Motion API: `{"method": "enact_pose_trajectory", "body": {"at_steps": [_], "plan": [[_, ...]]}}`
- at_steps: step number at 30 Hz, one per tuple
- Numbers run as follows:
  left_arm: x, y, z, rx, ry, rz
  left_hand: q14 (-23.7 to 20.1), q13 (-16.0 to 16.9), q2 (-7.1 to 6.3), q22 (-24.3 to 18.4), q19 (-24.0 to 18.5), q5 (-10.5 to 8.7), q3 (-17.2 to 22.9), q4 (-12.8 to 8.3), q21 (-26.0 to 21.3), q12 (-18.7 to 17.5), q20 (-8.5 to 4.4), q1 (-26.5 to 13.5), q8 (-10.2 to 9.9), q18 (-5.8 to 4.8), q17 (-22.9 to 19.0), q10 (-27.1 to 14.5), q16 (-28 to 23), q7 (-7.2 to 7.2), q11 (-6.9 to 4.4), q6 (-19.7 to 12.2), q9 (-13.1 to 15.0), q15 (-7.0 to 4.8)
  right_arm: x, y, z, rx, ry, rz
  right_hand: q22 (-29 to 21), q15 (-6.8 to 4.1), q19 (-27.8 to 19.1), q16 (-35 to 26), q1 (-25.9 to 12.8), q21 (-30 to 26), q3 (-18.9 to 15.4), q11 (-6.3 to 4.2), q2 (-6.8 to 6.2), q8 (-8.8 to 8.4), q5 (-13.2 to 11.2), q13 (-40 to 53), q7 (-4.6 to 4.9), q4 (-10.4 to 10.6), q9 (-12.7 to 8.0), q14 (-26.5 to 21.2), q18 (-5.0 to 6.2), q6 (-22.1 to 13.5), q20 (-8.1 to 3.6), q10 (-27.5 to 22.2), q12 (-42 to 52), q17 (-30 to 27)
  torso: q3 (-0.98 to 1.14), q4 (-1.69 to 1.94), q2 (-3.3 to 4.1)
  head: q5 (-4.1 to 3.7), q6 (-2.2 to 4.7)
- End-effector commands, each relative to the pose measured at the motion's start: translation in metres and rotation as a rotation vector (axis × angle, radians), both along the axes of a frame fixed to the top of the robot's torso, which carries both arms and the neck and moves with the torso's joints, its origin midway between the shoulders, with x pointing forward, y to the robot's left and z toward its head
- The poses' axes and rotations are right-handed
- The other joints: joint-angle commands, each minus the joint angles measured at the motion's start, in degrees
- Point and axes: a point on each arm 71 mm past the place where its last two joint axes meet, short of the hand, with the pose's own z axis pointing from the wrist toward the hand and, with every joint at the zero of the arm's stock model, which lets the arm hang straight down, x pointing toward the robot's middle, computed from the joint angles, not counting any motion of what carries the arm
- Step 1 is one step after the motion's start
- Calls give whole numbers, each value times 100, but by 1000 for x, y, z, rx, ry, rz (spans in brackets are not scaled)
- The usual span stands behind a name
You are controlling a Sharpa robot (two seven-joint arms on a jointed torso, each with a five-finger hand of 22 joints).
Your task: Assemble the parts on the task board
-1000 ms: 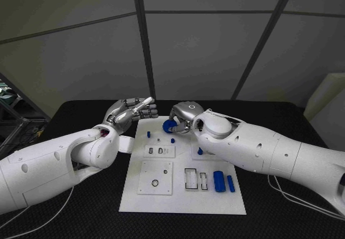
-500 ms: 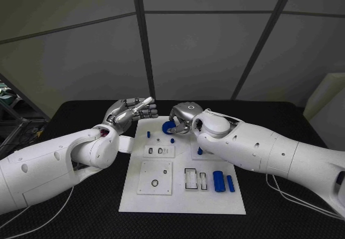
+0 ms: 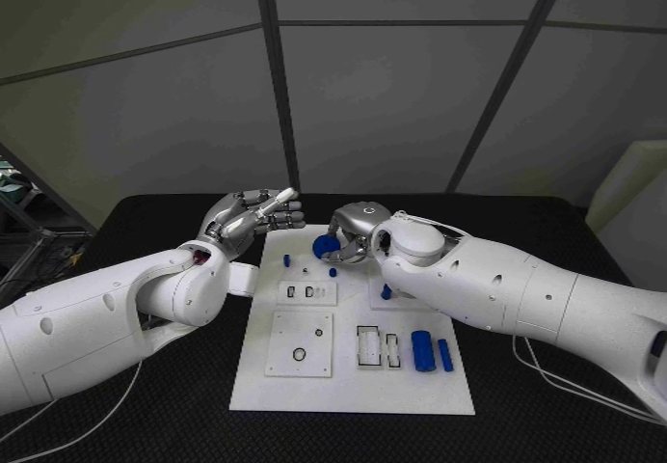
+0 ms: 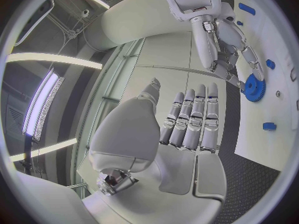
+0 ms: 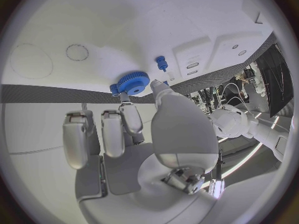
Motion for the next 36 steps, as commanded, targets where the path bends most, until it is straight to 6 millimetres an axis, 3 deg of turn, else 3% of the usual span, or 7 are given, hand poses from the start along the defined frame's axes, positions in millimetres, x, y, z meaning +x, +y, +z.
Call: {"method": "enact_pose_trajectory", "body": {"at_steps": [1, 17, 24, 29, 31, 36], "plan": [[0, -1, 2, -1, -9, -11, 11, -3, 6, -5, 32, -18, 14, -36, 17, -20, -5, 25, -20, -75, -5, 32, -7, 99, 19, 34, -10, 17, 0, 0, -4, 0, 68, 11, 1510, 19, 603, 16, -58, 37, -14, 8, -2, 26, -28, 14, -3, 102, -4, 345, -43, 10, 22, 26, 26, 244, -1, 1, 1, 3, -2], [0, 1, 2, 1, -9, -7, 11, -4, 10, -8, 32, -18, 13, -44, 16, -28, -5, 26, -24, -75, -6, 31, -13, 100, 20, 34, -10, 18, -1, -18, 3, 98, -9, -22, 1510, 23, 603, 50, -94, 37, -25, 12, -17, 25, -3, 122, 2, 134, -10, 360, -43, -3, 24, 85, 132, 311, 10, -10, -2, 3, 9], [0, 4, 2, 2, -9, -2, 11, -4, 10, -8, 32, -18, 13, -44, 16, -28, -5, 26, -24, -75, -6, 31, -13, 100, 20, 34, -10, 18, -8, -42, 13, 243, -89, -8, 1510, 19, 603, 47, 44, 37, 32, 2, 2, 36, 66, 143, -9, 97, -6, 358, -43, 44, 22, 104, 157, 296, 6, -9, -6, -3, 16], [0, 7, 2, 5, -9, 3, 11, -4, 10, -8, 32, -18, 13, -44, 16, -28, -5, 26, -24, -75, -6, 31, -13, 100, 20, 34, -10, 18, -16, -80, 17, 359, -30, 12, 1490, 4, 592, -23, 403, 28, 115, -16, 0, 52, -1, 2, -27, -67, 1, 322, -38, 135, 10, 16, 7, 171, 7, -36, -17, -2, 31], [0, 8, 2, 5, -9, 4, 8, -4, 13, -9, 32, -18, 13, -49, 15, -33, -4, 28, -27, -75, -7, 30, -19, 100, 21, 33, -11, 19, -17, -97, 16, 393, 22, 11, 1356, -7, 511, -79, 626, -32, 161, -30, -16, 61, -27, -120, -40, -222, 7, 295, -6, 198, -1, -64, -126, 77, 5, -42, -22, -11, 43], [1, 9, 1, 6, -8, 4, 7, -4, 15, -10, 32, -18, 13, -54, 14, -36, -4, 30, -28, -75, -8, 30, -22, 99, 21, 34, -11, 20, -14, -154, 10, 447, 149, -23, 1094, -40, 347, -112, 1172, -159, 243, -74, -172, 94, -93, -315, -80, -724, 23, 283, 55, 419, -33, -181, -351, 66, 26, -106, -40, -22, 66]]}}
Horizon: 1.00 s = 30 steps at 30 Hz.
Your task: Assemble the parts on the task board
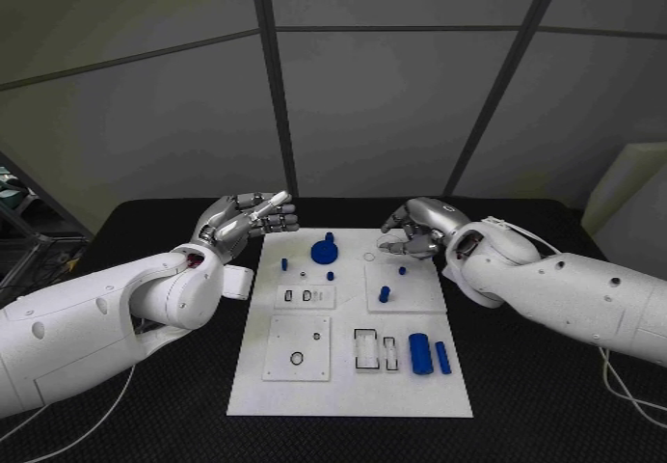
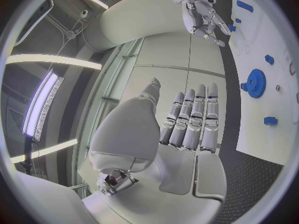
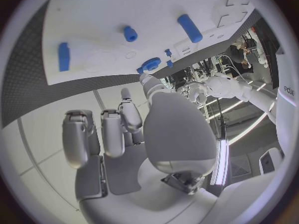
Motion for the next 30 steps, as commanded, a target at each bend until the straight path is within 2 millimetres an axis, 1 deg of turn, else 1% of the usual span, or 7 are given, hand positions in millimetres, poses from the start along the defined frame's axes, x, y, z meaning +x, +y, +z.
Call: {"method": "enact_pose_trajectory", "body": {"at_steps": [1, 4, 8, 9, 11, 18, 30], "plan": [[1, -1, 1, -3, -9, -14, 7, -4, 15, -6, 32, -19, -3, -39, 14, -36, -4, 30, -29, -76, -9, 30, -22, 100, 21, 34, -7, 20, 0, -21, -2, 133, 106, 59, 1082, -41, 342, -37, 163, -29, 21, -5, -53, 8, -34, -57, -3, -173, 0, 282, 57, 60, -35, -43, -69, 60, 23, -61, -19, -25, 13], [2, -1, 0, -2, -9, -12, 12, -3, 20, -8, 34, -19, -1, -50, 14, -40, -4, 37, -30, -75, -9, 36, -26, 97, 19, 40, -5, 19, 3, -45, -4, 134, 129, 32, 1049, -45, 321, -59, 277, -47, 33, -6, -99, -16, -53, -103, -4, -308, -8, 276, 64, 74, -40, -60, -123, 35, 47, -74, -19, -78, 29], [4, 0, -1, -2, -9, -10, 13, -2, 23, -9, 34, -18, 0, -56, 14, -42, -4, 41, -30, -75, -9, 39, -28, 96, 18, 43, -5, 19, 6, -64, -7, 129, 146, 4, 978, -39, 277, -96, 362, -86, 45, 1, -128, -54, -56, -204, 7, -426, -26, 263, 81, 34, -38, -114, -237, -13, 40, -57, -13, -148, 47], [4, -1, -1, -2, -9, -10, 13, -2, 23, -9, 34, -18, 0, -56, 14, -42, -4, 41, -30, -75, -9, 39, -28, 96, 18, 43, -5, 19, 7, -67, -7, 127, 150, -2, 965, -38, 269, -99, 374, -93, 46, 3, -133, -60, -56, -220, 10, -447, -29, 262, 84, 21, -37, -122, -257, -14, 30, -54, -12, -151, 45], [4, -1, -1, -3, -9, -11, 13, -2, 25, -10, 34, -18, 0, -59, 13, -43, -4, 43, -30, -75, -10, 41, -30, 95, 18, 45, -5, 19, 9, -71, -8, 124, 155, -8, 957, -35, 264, -106, 389, -98, 46, 7, -141, -68, -56, -245, 15, -476, -35, 260, 86, -5, -35, -135, -285, -22, 37, -53, -9, -151, 41], [5, -3, -2, -4, -8, -13, 10, -2, 29, -13, 31, -18, 1, -68, 11, -47, -4, 47, -32, -76, -11, 45, -37, 93, 17, 48, -4, 20, 14, -73, -13, 112, 176, -17, 952, -27, 261, -106, 393, -103, 44, 20, -134, -81, -54, -284, 30, -519, -48, 264, 87, -93, -29, -151, -331, -9, 19, -45, -15, -135, -8], [6, -2, -3, -3, -7, -11, 8, -1, 31, -14, 29, -18, 2, -71, 9, -48, -3, 49, -32, -76, -12, 47, -41, 93, 17, 50, -4, 21, 20, -69, -22, 84, 216, -19, 986, -23, 283, -77, 365, -88, 65, 24, -63, -59, -37, -259, 33, -527, -39, 281, 79, -89, -23, -129, -308, 53, 11, -42, -19, -113, -44]]}}
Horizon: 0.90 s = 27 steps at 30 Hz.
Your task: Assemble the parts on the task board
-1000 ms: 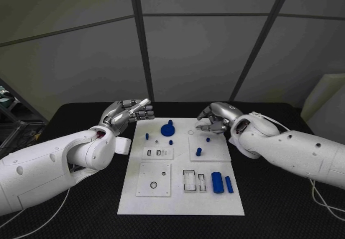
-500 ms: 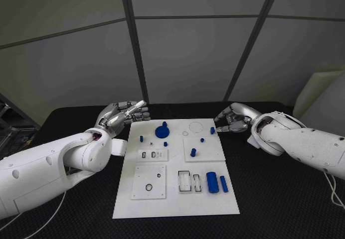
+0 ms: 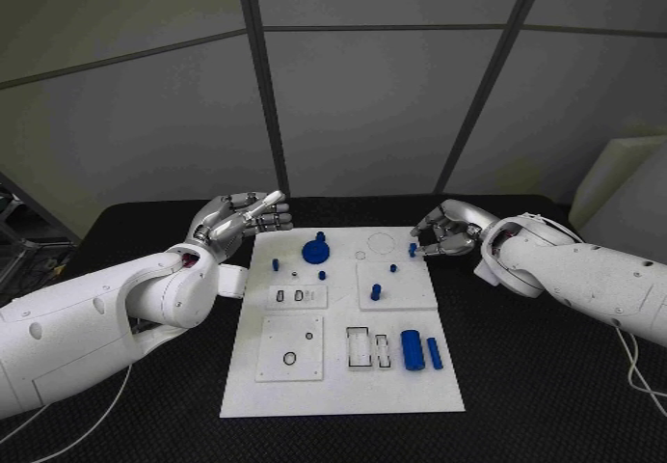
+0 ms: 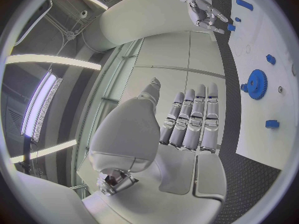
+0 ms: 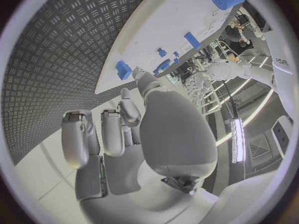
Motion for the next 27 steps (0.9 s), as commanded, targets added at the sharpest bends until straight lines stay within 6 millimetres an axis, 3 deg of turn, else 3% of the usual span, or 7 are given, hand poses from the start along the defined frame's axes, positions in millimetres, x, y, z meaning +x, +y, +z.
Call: {"method": "enact_pose_trajectory", "body": {"at_steps": [1, 27], "plan": [[0, -1, 2, -3, -11, -13, 8, -1, 31, -5, 29, -18, 1, -39, 9, -27, -3, 48, -33, -76, -7, 28, -17, 93, -2, 50, -5, 21, 1, 3, -3, -11, 33, 25, 995, -23, 289, 5, -3, -15, 14, 13, 60, 16, -1, 19, 2, -23, 6, 284, 77, 4, -23, -18, -1, 62, -3, -2, -3, 11, -8], [1, 0, 1, -1, -10, -9, 8, -1, 31, -5, 29, -18, 1, -39, 9, -27, -3, 48, -33, -76, -7, 28, -17, 93, -2, 50, -5, 21, 7, 8, -13, -64, 65, 7, 1142, -50, 382, 78, -173, 55, 122, -20, 290, 62, 32, 134, -33, -20, 30, 323, 44, 256, -43, 73, 124, 211, 6, -7, -6, 29, -34]]}}
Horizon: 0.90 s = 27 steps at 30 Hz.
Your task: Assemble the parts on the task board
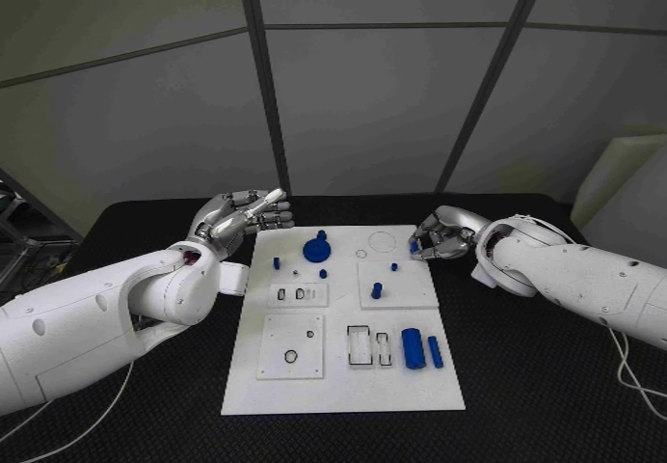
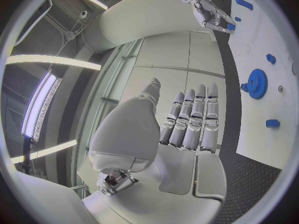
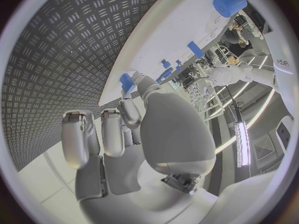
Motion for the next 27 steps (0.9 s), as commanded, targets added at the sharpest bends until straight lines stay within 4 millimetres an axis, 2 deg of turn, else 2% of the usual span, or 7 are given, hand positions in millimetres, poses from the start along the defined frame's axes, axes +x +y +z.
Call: {"method": "enact_pose_trajectory", "body": {"at_steps": [1, 13, 16, 23, 27], "plan": [[0, -1, 1, -2, -10, -12, 8, -1, 31, -7, 29, -18, 1, -39, 9, -27, -3, 48, -33, -76, -8, 28, -17, 93, -2, 50, -5, 21, 1, 0, 0, -16, 0, -4, 1148, -51, 385, 29, -9, 34, 46, 1, 77, 24, 33, 15, -2, -3, 7, 326, 43, 49, -44, 53, 31, 225, 1, -1, 1, 0, -3], [0, -1, 1, -3, -8, -14, 2, -1, 38, -13, 24, -19, 0, -54, 4, -37, -2, 51, -38, -77, -11, 33, -31, 93, -1, 53, -5, 23, 2, 0, 0, -15, -11, -18, 1202, -58, 418, 55, -41, 61, 95, -7, 151, 18, 45, 50, -12, -4, 4, 339, 30, 96, -51, 76, 68, 274, 0, -4, 0, 7, -14], [0, -1, 1, -3, -8, -14, 2, -1, 38, -13, 24, -19, 0, -54, 4, -37, -2, 51, -38, -77, -11, 33, -31, 93, -1, 53, -5, 23, 2, 0, 1, -13, -16, -15, 1224, -65, 432, 65, -52, 72, 133, -18, 205, 34, 45, 67, -27, -10, 11, 343, 25, 165, -57, 88, 87, 293, 1, -2, 1, 5, -15], [0, -1, 1, -2, -7, -13, 2, -1, 38, -13, 24, -19, 0, -54, 4, -37, -2, 51, -38, -77, -11, 33, -31, 93, -1, 53, -5, 23, 1, 4, 3, 19, -38, -3, 1351, -161, 509, 118, -51, 137, 272, -144, 442, 215, 43, 155, -191, -62, 115, 365, -5, 665, -133, 150, 180, 391, 2, -3, 0, -1, -27], [0, -1, 1, -2, -7, -13, 2, -1, 38, -13, 24, -19, 0, -54, 4, -37, -2, 51, -38, -77, -11, 33, -31, 93, -1, 53, -5, 23, -2, 7, 7, 56, -69, -1, 1433, -203, 558, 142, -49, 179, 310, -190, 517, 248, 58, 197, -247, -104, 150, 375, -24, 793, -176, 180, 221, 437, 3, -8, -7, -2, -28]]}}
